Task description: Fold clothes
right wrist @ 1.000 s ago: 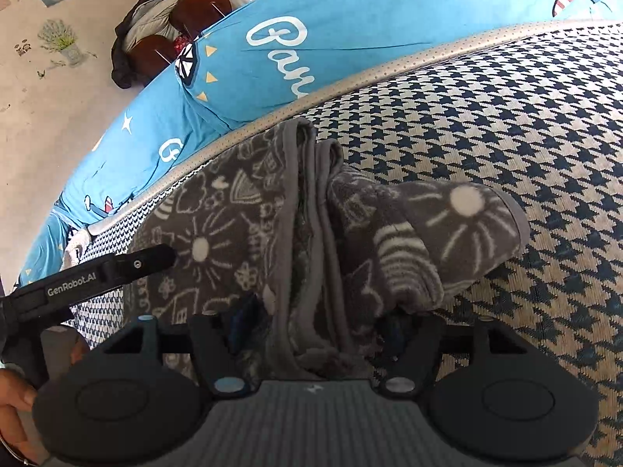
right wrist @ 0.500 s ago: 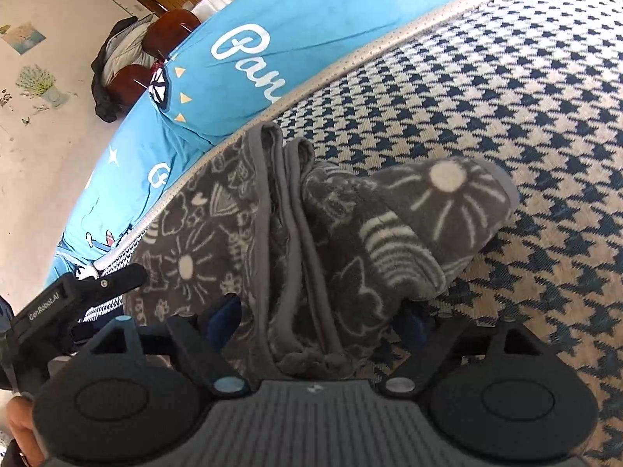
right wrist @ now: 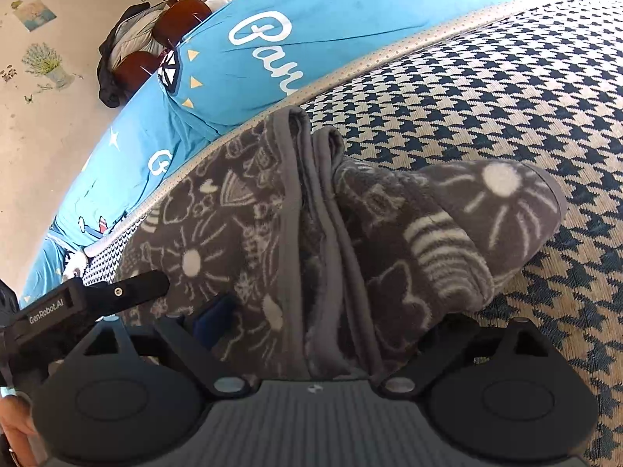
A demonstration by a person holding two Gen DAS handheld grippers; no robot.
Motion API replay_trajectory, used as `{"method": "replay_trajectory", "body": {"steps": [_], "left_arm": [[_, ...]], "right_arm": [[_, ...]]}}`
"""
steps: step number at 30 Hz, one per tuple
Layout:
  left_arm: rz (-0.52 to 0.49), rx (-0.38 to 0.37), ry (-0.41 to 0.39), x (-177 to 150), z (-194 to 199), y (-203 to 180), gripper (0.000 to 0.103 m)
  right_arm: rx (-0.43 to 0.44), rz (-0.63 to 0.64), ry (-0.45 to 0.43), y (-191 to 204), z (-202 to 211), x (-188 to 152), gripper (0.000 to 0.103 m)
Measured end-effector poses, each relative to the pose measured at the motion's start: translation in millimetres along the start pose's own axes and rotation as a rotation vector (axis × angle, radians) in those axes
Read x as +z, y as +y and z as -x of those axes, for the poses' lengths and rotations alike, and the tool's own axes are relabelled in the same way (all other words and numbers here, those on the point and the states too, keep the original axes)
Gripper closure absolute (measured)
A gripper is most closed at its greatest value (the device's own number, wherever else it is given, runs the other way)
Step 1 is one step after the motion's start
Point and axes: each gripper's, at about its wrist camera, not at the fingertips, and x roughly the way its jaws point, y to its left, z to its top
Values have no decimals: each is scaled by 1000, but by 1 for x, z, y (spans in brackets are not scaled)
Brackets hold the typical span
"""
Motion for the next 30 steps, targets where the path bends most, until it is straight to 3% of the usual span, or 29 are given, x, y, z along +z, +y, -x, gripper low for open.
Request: {"method": "replay_trajectory", "body": {"steps": [9, 19, 24, 28, 30], "left_arm": [[-16, -14, 21, -3, 1, 0, 0], [-130, -56, 57, -15, 5, -4, 0], [-146, -77, 86, -21, -4, -9, 0], [-171, -60, 78, -24, -6, -17, 0], [-190, -48, 71, -25, -5, -21, 2]], "right_arm": [[25, -10, 4, -2, -1, 2, 12], [47, -17, 11, -6, 0, 1, 8], [5, 35, -10, 6, -6, -2, 6], [-3, 47, -14, 7, -6, -2, 7], [-2, 61, -17, 8, -6, -3, 12]]}}
